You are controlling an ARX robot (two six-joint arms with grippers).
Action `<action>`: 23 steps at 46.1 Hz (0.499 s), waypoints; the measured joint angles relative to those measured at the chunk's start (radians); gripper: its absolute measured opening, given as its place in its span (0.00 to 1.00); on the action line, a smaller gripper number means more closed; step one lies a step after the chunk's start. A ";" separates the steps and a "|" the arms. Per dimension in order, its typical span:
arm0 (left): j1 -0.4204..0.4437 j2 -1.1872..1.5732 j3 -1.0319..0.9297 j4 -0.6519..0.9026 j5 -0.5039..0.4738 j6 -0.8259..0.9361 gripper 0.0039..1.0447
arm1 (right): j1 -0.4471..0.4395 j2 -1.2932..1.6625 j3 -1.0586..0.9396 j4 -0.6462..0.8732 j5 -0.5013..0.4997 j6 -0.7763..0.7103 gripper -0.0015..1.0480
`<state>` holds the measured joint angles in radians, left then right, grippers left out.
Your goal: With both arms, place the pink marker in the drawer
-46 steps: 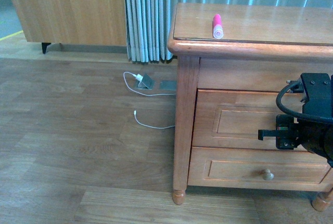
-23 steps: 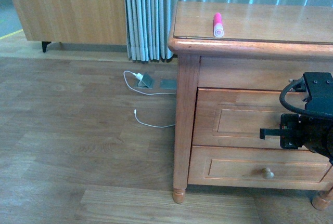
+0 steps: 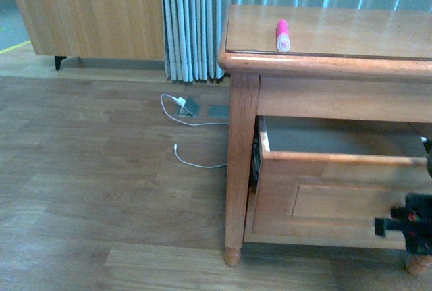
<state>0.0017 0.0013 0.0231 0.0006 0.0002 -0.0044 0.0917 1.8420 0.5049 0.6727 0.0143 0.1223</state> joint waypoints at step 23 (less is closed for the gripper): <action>0.000 0.000 0.000 0.000 0.000 0.000 0.94 | -0.056 -0.388 -0.353 -0.126 -0.124 0.010 0.40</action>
<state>0.0017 0.0013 0.0231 0.0006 0.0002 -0.0044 0.0357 1.4544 0.1516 0.5468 -0.1093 0.1322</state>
